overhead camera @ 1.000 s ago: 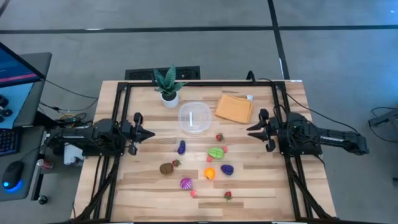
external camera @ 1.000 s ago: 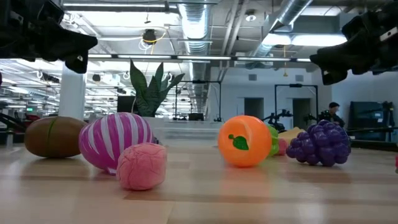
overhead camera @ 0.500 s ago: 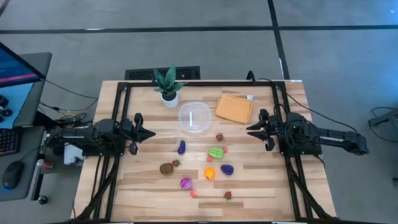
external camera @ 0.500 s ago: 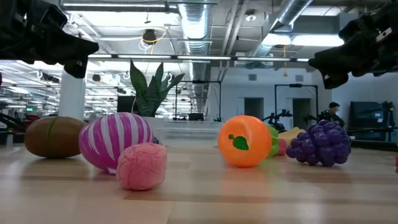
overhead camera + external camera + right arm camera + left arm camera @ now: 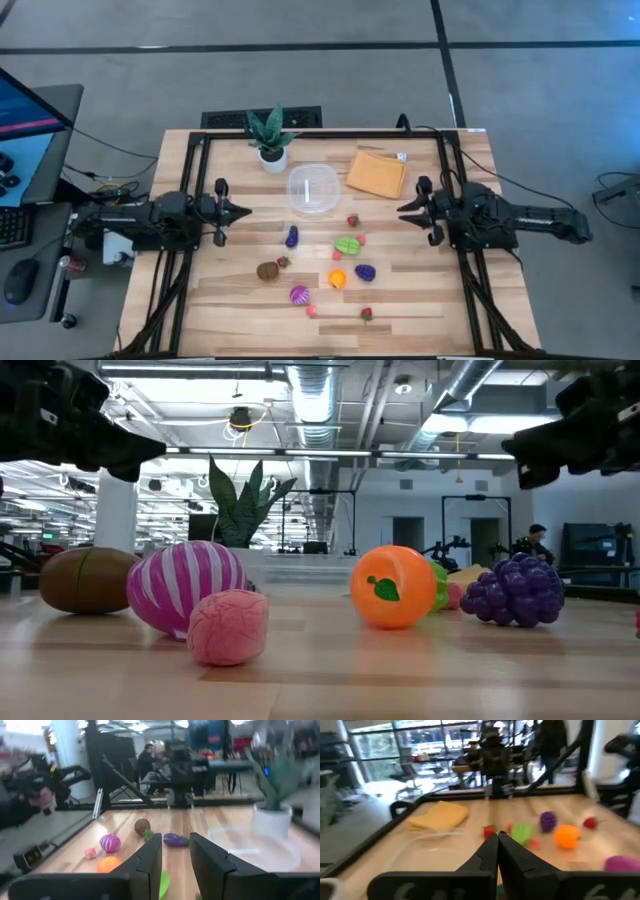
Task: Pick and placing Produce into tupperware
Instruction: Put the purple eggplant into the transparent bin
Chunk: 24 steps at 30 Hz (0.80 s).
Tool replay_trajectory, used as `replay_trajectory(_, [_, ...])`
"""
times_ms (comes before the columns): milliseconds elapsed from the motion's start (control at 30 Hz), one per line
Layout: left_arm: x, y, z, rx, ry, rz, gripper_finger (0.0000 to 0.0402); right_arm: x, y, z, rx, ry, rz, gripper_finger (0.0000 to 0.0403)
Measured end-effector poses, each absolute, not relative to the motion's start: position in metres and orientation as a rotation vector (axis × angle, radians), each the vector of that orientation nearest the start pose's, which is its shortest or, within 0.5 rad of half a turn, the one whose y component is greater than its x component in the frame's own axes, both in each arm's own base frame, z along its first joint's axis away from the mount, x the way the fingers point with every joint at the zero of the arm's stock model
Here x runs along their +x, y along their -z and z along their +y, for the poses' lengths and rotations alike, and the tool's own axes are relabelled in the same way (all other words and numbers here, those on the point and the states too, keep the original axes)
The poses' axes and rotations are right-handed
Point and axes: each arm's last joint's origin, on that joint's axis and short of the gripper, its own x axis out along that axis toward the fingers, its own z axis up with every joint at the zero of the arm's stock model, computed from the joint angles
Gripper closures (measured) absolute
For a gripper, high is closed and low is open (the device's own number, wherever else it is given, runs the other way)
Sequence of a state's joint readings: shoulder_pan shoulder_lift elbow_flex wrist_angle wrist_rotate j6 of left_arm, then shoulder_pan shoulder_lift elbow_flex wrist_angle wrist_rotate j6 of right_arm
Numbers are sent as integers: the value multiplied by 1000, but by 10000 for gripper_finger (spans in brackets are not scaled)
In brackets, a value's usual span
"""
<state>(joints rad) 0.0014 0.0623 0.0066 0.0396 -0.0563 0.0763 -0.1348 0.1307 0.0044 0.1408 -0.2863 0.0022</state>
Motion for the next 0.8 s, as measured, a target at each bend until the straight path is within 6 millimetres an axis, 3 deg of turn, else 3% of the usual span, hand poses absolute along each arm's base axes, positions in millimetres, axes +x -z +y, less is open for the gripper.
replay_trajectory(100, [102,-163,1,60,-32,40,401,104,-174,-2,-102,-185,-81,280])
replay_trajectory(267, [103,-162,1,11,-33,45,401,103,-182,1,-116,-213,-174,280])
replay_trajectory(667, [103,-162,1,-45,-30,45,401,104,-177,0,-90,-183,-115,280])
replay_trajectory(800, [102,-164,4,-85,-147,20,397,104,-176,0,-115,-182,-110,280])
